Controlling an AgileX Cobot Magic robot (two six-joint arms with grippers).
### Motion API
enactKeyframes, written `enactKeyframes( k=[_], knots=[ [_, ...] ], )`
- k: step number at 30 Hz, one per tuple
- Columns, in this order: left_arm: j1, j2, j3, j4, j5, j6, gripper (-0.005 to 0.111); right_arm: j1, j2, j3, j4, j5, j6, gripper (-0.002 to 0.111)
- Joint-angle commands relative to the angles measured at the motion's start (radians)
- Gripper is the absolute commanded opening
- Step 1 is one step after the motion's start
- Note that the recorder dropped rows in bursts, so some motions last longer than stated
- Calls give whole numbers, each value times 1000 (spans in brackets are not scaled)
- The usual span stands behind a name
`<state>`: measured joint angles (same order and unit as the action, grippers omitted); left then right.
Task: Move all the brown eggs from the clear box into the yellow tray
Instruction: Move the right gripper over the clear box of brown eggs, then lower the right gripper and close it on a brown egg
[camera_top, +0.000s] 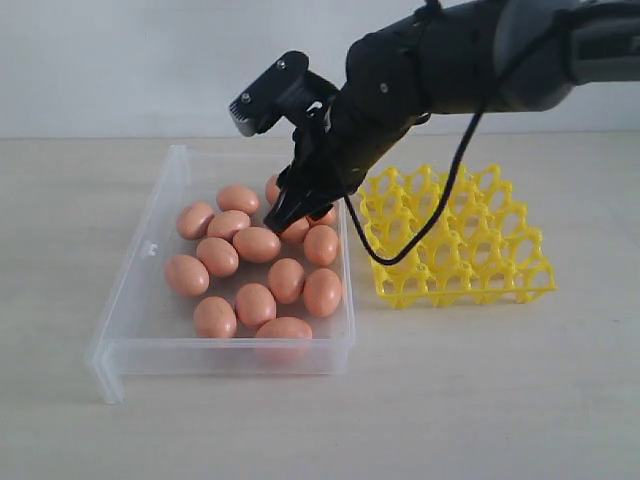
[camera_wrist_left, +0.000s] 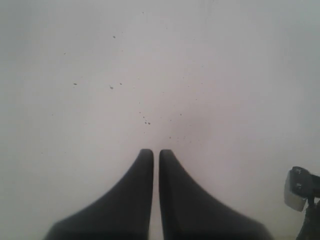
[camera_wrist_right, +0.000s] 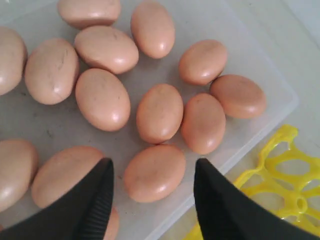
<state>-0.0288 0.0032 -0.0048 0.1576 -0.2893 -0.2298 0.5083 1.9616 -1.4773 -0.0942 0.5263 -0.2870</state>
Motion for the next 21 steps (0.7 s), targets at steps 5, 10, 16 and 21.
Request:
enactKeyframes(
  k=[5,10,16,21],
  knots=[
    [-4,-3,5,-8,6,-4,4,0,156,-243,138,222,-277,45],
    [-4,-3,5,-8,6,-4,4,0,198,-361,292,364,-531,45],
    [-4,-3,5,-8,6,-4,4,0,237,-424,289,391,-617,59],
    [-4,-3,5,-8,6,-4,4,0,275,-431,235,320,-587,71]
  ],
)
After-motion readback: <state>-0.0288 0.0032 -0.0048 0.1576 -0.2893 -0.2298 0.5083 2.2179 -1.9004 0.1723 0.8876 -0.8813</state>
